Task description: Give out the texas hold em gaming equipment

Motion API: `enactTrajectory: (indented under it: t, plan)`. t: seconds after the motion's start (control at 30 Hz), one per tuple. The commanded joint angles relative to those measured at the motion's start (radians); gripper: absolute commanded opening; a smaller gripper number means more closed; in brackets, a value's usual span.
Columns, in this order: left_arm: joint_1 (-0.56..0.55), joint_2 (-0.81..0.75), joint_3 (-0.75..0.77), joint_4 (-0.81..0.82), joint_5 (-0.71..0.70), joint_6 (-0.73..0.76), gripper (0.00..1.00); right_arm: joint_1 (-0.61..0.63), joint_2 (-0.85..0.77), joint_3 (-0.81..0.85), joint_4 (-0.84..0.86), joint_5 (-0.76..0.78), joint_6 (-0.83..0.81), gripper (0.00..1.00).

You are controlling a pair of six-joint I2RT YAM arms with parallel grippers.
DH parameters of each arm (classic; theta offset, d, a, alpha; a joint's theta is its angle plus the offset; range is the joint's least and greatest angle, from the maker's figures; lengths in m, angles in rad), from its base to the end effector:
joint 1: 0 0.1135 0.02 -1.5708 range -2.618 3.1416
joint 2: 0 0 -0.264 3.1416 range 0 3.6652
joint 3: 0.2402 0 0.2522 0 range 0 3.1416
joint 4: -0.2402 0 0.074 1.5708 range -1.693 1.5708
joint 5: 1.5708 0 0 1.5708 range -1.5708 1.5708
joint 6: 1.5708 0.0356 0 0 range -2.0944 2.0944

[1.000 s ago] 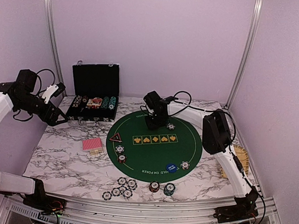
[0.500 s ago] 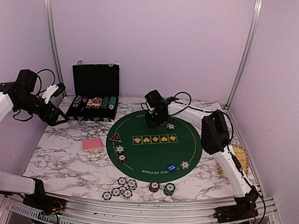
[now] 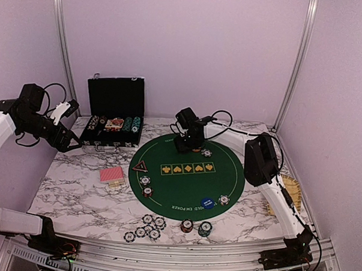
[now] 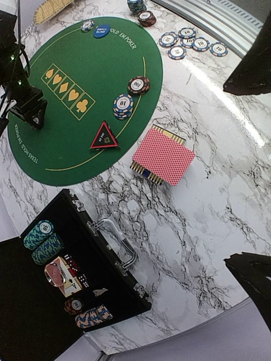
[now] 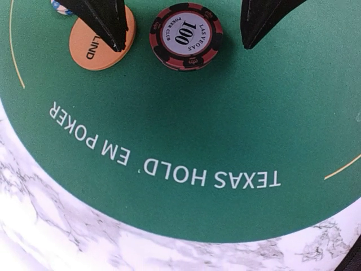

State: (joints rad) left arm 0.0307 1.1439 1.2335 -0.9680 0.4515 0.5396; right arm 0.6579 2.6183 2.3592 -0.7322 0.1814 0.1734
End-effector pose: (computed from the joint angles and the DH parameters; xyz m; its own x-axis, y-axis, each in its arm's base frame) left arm 0.2174 -0.0089 0.3539 -0.5312 0.4462 -0.7202 0.6105 0.7910 0.0399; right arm 0.4475 0.3377 0.1494 -0.7424 -0.3592 -0.5654 -0.4012 0.9144 -0.0542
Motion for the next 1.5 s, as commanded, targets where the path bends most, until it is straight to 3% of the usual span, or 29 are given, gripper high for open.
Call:
enactTrajectory:
  t: [0.0,0.2,0.33,0.47,0.63,0.8,1.0,1.47]
  plan:
    - [-0.003,-0.020,0.024,-0.026,0.006,-0.008,0.99,-0.009,-0.079,0.039,0.004,-0.003,-0.014,0.69]
    - [-0.002,-0.026,0.024,-0.028,0.002,-0.011,0.99,0.007,-0.164,0.003,-0.015,0.006,-0.017,0.70]
    - [-0.003,-0.028,0.028,-0.028,-0.001,-0.017,0.99,0.067,-0.306,-0.130,-0.002,0.023,-0.037,0.71]
    - [-0.003,-0.029,0.036,-0.029,0.006,-0.021,0.99,0.170,-0.488,-0.408,-0.004,0.031,-0.040,0.72]
    - [-0.005,-0.033,0.029,-0.029,0.010,-0.021,0.99,0.304,-0.717,-0.767,0.002,-0.063,0.016,0.77]
    - [-0.003,-0.037,0.026,-0.029,0.010,-0.018,0.99,0.432,-0.833,-0.951,-0.054,-0.115,0.091,0.84]
    - [-0.003,-0.044,0.022,-0.029,0.014,-0.023,0.99,0.532,-0.843,-1.030,-0.089,-0.142,0.140,0.88]
    - [-0.004,-0.051,-0.019,-0.029,0.034,-0.012,0.99,0.568,-0.779,-1.069,-0.058,-0.232,0.122,0.87]
